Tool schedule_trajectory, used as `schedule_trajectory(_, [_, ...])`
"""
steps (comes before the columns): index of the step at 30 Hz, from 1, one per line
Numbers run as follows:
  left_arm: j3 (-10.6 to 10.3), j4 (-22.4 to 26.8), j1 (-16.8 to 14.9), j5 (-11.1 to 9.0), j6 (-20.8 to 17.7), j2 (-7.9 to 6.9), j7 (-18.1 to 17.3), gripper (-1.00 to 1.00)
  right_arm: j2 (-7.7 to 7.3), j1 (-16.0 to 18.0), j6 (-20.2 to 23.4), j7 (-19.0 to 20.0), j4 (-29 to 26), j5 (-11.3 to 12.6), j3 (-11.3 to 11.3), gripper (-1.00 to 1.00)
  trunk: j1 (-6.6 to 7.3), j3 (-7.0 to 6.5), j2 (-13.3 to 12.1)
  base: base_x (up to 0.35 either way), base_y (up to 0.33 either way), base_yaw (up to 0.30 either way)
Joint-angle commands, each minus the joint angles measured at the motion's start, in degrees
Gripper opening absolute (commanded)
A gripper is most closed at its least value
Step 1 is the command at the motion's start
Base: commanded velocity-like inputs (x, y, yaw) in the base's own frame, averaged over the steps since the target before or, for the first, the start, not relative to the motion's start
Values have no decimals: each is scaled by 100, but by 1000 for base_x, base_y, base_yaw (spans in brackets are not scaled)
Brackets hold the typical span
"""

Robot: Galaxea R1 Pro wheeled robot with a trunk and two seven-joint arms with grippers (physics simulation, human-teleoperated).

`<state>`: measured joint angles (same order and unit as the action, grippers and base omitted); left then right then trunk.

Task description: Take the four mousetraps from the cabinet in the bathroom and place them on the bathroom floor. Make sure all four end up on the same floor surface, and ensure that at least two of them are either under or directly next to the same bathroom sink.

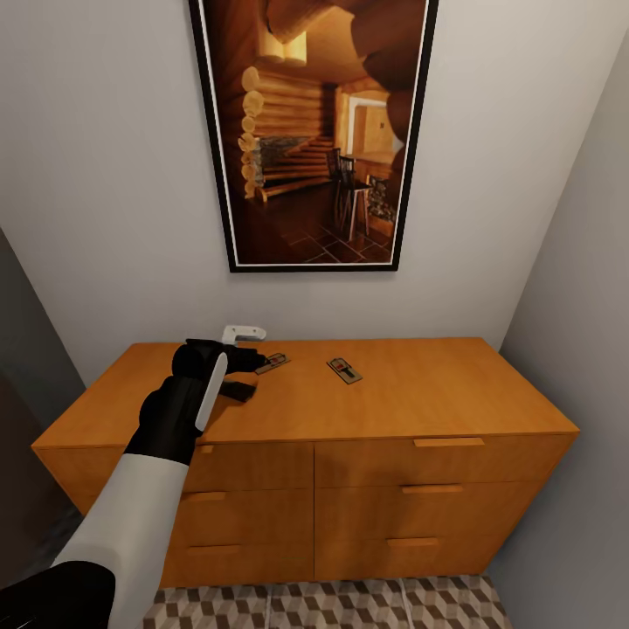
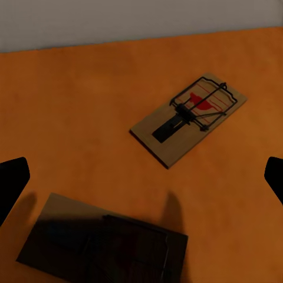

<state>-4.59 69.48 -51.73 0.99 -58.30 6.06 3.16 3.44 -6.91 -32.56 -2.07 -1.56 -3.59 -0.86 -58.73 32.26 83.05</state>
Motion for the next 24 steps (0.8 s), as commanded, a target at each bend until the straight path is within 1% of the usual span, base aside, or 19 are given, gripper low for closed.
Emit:
schedule_trajectory(1, [-6,4,-4,6,-23,1,18,100,4,-4,-9,1,-11,-20,-11,-100,0,5,3,0,0,0])
schedule_trajectory(24, [-6,2,-4,6,-23,1,18,100,7,-4,-15,10,-11,-21,-2,-100,0,5,3,4,0,0])
